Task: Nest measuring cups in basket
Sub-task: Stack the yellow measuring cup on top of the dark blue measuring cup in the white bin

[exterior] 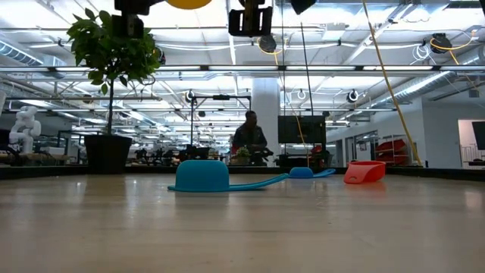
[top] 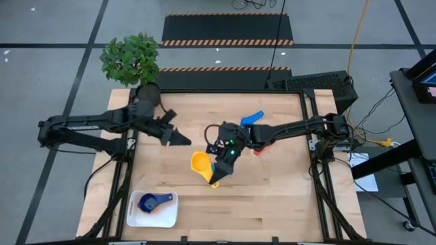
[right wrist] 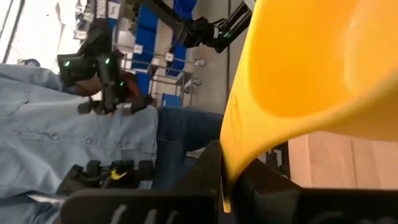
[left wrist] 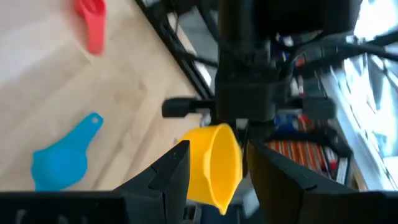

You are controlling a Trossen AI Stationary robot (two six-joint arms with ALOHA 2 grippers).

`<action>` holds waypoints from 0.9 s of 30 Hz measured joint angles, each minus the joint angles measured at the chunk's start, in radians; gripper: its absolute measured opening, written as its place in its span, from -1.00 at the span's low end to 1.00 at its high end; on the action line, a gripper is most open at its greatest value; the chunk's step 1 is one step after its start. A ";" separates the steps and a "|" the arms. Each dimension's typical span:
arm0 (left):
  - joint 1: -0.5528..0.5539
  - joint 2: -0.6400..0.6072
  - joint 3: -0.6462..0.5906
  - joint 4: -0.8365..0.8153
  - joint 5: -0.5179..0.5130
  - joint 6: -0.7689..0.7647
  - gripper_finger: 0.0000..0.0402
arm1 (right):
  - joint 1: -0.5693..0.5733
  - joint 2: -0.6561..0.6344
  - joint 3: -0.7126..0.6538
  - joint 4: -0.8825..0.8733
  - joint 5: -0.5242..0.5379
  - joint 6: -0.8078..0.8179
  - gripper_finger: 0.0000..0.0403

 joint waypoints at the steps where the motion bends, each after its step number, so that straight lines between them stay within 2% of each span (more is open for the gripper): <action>1: 0.000 0.015 0.000 0.007 0.027 0.010 -0.19 | 0.008 0.000 0.000 0.000 0.010 0.006 -1.00; 5: -0.002 0.074 0.000 0.043 0.124 0.038 -0.19 | 0.042 0.000 0.000 0.000 0.061 0.037 -1.00; 12: -0.002 0.131 0.000 0.099 0.187 0.100 -0.20 | 0.084 0.000 0.000 -0.001 0.116 0.056 -1.00; 18: -0.002 0.170 0.000 0.091 0.289 0.145 -0.20 | 0.088 0.000 0.000 0.000 0.165 0.065 -1.00; 27: -0.002 0.179 0.000 0.093 0.316 0.172 -0.20 | 0.087 0.000 0.000 0.000 0.167 0.124 -1.00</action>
